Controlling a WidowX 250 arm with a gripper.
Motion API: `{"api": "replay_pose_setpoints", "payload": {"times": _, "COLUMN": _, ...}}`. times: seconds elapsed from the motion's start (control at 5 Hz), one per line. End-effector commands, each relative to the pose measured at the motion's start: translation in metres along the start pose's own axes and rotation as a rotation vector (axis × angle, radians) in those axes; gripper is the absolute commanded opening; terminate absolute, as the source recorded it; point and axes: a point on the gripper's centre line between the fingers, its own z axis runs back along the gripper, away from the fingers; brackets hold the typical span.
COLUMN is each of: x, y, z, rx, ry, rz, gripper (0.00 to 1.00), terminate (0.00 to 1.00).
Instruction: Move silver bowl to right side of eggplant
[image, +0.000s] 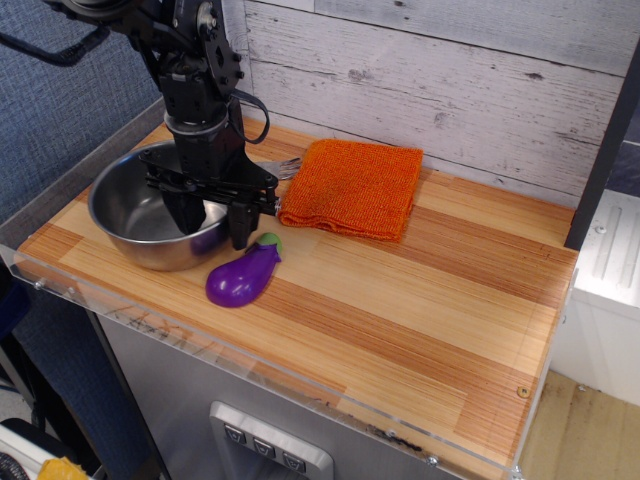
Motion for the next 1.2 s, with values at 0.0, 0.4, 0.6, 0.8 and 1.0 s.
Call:
{"api": "replay_pose_setpoints", "payload": {"times": 0.0, "x": 0.006, "y": 0.008, "z": 0.014, "rx": 0.011, "ry": -0.052, "rz": 0.021, "gripper": 0.00, "terminate": 0.00}}
{"api": "replay_pose_setpoints", "payload": {"times": 0.4, "x": 0.003, "y": 0.017, "z": 0.024, "rx": 0.024, "ry": -0.062, "rz": 0.047, "gripper": 0.00, "terminate": 0.00}}
{"api": "replay_pose_setpoints", "payload": {"times": 0.6, "x": 0.005, "y": 0.026, "z": 0.035, "rx": 0.034, "ry": -0.072, "rz": 0.079, "gripper": 0.00, "terminate": 0.00}}
{"api": "replay_pose_setpoints", "payload": {"times": 0.8, "x": 0.013, "y": 0.036, "z": 0.058, "rx": 0.065, "ry": -0.079, "rz": 0.109, "gripper": 0.00, "terminate": 0.00}}
{"api": "replay_pose_setpoints", "payload": {"times": 1.0, "x": 0.026, "y": 0.039, "z": 0.098, "rx": 0.062, "ry": -0.141, "rz": 0.117, "gripper": 0.00, "terminate": 0.00}}
